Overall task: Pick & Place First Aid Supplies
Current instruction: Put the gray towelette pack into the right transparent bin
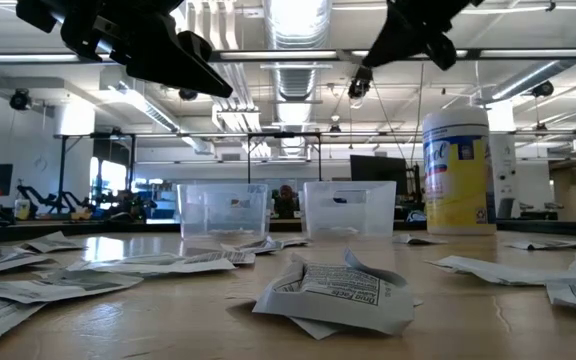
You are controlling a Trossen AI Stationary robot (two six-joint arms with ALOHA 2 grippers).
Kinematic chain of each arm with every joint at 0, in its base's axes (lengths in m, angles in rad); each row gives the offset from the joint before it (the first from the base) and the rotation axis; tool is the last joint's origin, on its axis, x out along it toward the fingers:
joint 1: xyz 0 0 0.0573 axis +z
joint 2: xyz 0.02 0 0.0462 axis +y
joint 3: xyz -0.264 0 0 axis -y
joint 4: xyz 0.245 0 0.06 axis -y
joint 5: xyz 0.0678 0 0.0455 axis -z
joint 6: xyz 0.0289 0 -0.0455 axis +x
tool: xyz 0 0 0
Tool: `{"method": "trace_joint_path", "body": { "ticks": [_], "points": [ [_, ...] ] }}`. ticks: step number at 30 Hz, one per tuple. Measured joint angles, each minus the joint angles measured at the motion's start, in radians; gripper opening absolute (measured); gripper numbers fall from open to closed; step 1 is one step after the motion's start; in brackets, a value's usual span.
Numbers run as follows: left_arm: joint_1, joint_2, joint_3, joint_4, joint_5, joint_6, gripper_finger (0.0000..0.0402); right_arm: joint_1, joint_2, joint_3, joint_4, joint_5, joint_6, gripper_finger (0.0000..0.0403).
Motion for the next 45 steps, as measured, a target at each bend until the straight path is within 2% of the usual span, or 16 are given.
{"method": "trace_joint_path", "body": {
  "ticks": [4,10,18,21,25,30,37,45],
  "points": [
    [0.000,0.000,0.000,0.000,0.000,0.000,0.0099,-0.049,0.000,0.045,-0.001,0.057,-0.086,0.0008],
    [0.000,0.000,0.000,0.000,0.000,0.000,0.0099,-0.158,0.000,0.061,-0.010,0.052,-0.093,0.0008],
    [0.000,0.000,0.000,0.000,0.000,0.000,0.0099,-0.315,0.031,0.015,-0.047,-0.144,-0.020,0.0008],
    [0.000,0.000,0.000,0.000,0.000,0.000,0.0099,-0.337,0.078,-0.001,-0.048,-0.223,-0.009,0.0008],
    [0.000,0.000,0.000,0.000,0.000,0.000,0.0099,-0.346,0.162,-0.001,-0.049,-0.248,-0.010,0.0008],
    [0.000,0.000,0.000,0.000,0.000,0.000,0.0099,-0.381,0.261,0.045,-0.054,-0.340,-0.036,0.0008],
    [0.000,0.000,0.000,0.000,0.000,0.000,0.0099,-0.431,0.362,0.126,-0.121,-0.379,-0.059,0.0008],
    [0.000,0.000,0.000,0.000,0.000,-0.005,0.0099,-0.430,0.474,0.200,-0.203,-0.394,-0.097,0.0008]
  ]
}}
